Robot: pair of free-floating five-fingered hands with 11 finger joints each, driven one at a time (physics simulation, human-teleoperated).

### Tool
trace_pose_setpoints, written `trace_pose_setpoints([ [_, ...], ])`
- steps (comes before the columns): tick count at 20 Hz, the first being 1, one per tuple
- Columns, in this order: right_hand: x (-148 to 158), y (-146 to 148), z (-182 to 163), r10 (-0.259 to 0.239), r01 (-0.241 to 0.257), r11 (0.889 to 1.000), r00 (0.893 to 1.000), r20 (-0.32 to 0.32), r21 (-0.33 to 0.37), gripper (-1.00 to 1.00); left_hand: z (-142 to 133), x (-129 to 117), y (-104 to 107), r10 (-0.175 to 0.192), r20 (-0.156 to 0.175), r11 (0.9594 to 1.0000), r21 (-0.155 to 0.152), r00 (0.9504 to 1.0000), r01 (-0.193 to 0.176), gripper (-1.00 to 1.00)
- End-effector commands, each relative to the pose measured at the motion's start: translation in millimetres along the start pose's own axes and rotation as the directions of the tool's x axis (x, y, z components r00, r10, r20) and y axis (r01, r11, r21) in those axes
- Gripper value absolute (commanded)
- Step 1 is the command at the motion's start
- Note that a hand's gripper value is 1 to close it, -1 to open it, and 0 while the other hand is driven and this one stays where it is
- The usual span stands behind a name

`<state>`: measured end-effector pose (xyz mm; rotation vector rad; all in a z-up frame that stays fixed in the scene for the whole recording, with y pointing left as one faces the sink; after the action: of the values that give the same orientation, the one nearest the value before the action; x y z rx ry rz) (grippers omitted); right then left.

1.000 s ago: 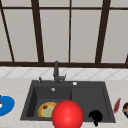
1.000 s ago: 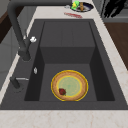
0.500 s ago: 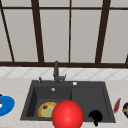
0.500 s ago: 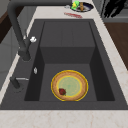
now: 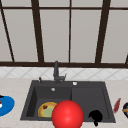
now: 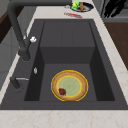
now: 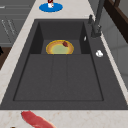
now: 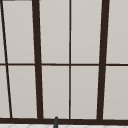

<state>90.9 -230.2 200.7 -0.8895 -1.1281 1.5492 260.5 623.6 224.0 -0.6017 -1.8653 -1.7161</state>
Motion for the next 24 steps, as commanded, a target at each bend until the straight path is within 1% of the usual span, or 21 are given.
trace_pose_setpoints([
  [1, 0, 0, 0, 0.0, 0.0, 1.0, 1.0, 0.0, 0.0, 0.0, 0, -13, -5, 0.0, -0.012, 0.9998, 0.018, 0.9999, 0.001, -1.0],
  [5, 0, 0, 0, 0.0, 0.0, 1.0, 1.0, 0.0, 0.0, 0.0, 1, -23, -7, 0.004, -0.012, 0.9999, 0.016, 0.9999, -0.004, -1.0],
  [8, 0, 0, 0, 0.0, 0.0, 1.0, 1.0, 0.0, 0.0, 0.0, 5, -31, -7, 0.015, -0.004, 0.9998, 0.014, 0.9999, -0.015, -1.0],
  [9, 0, 0, 0, 0.0, 0.0, 1.0, 1.0, 0.0, 0.0, 0.0, 8, -33, -6, 0.018, 0.005, 0.9998, 0.013, 0.9998, -0.018, -1.0],
  [11, 0, 0, 0, 0.0, 0.0, 1.0, 1.0, 0.0, 0.0, 0.0, 12, -34, -3, 0.018, 0.008, 0.9997, 0.014, 0.9998, -0.018, -1.0],
  [14, 0, 0, 0, 0.0, 0.0, 1.0, 1.0, 0.0, 0.0, 0.0, 16, -37, -1, 0.011, 0.015, 0.9998, 0.015, 0.9998, -0.011, -1.0],
  [18, 0, 0, 0, 0.0, 0.0, 1.0, 1.0, 0.0, 0.0, 0.0, 13, -43, -5, -0.01, 0.007, 0.9998, 0.019, 0.9999, 0.01, -1.0],
  [19, 0, 0, 0, 0.0, 0.0, 1.0, 1.0, 0.0, 0.0, 0.0, 13, -45, -5, -0.015, 0.003, 0.9996, 0.022, 0.9999, 0.015, 1.0],
  [20, 0, 0, 0, 0.0, 0.0, 1.0, 1.0, 0.0, 0.0, 0.0, 14, -44, -2, -0.083, -0.009, 0.9964, -0.017, 0.9965, 0.083, 1.0],
  [22, 0, 0, 0, 0.0, 0.0, 1.0, 1.0, 0.0, 0.0, 0.0, 15, -42, 2, -0.141, -0.025, 0.9897, -0.029, 0.9897, 0.14, 1.0],
  [23, 0, 0, 0, 0.0, 0.0, 1.0, 1.0, 0.0, 0.0, 0.0, 16, -41, 4, -0.154, -0.03, 0.9877, -0.03, 0.9876, 0.154, 1.0],
  [24, 0, 0, 0, 0.0, 0.0, 1.0, 1.0, 0.0, 0.0, 0.0, 16, -40, 6, -0.179, -0.027, 0.9836, -0.031, 0.9836, 0.178, 1.0],
])
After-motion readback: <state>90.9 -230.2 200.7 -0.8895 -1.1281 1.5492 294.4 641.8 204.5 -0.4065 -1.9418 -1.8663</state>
